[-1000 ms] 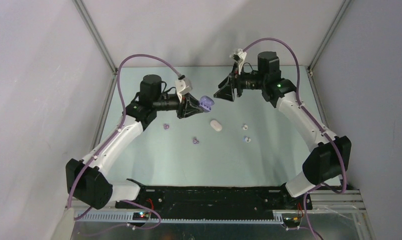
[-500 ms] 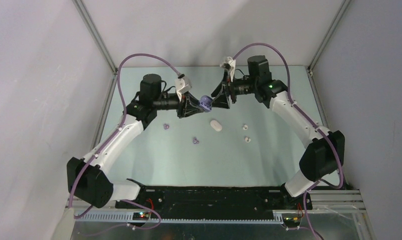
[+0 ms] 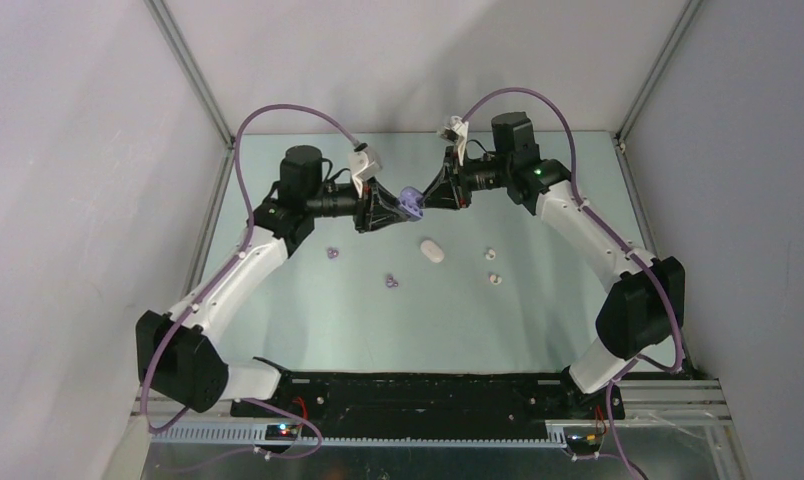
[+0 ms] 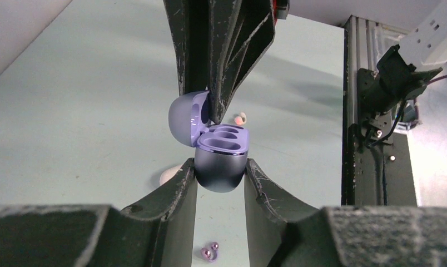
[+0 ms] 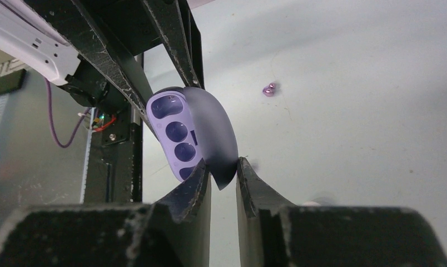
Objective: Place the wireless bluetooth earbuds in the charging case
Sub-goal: Open the charging case.
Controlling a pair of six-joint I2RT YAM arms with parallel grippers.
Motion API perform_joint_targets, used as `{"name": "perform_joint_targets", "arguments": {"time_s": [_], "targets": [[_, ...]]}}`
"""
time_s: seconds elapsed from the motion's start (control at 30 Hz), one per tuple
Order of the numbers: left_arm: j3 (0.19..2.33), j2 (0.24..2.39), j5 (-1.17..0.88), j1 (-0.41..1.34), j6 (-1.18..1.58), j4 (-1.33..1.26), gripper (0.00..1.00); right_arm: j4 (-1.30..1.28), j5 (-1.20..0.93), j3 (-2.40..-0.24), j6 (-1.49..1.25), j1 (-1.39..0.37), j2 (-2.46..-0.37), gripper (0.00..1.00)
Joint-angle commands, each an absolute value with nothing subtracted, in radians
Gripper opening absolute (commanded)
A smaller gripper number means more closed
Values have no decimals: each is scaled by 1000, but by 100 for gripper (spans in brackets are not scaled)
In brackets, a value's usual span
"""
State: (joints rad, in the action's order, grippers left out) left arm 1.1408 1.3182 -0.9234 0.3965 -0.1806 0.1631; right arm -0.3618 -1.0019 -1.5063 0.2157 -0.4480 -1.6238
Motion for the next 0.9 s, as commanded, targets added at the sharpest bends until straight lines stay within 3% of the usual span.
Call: {"name": "perform_joint_targets", "arguments": {"time_s": [0.0,0.27,0.73,0.87], "targets": [[1174,1334,-914,395,-139,120,36,-346,-1025,-1555,222,-466,-1615,16],[1174,1337,-915,395,-138,121,52,-330,-1007,-1554,204,-465,-1616,13],[1232,1382,-919,394,-91,179,55,-337,-928,-1553,246,-478,-1601,13],[1237,1386,-922,395,-88,185,51,-339,-912,-1551,253,-480,-1597,13]]}}
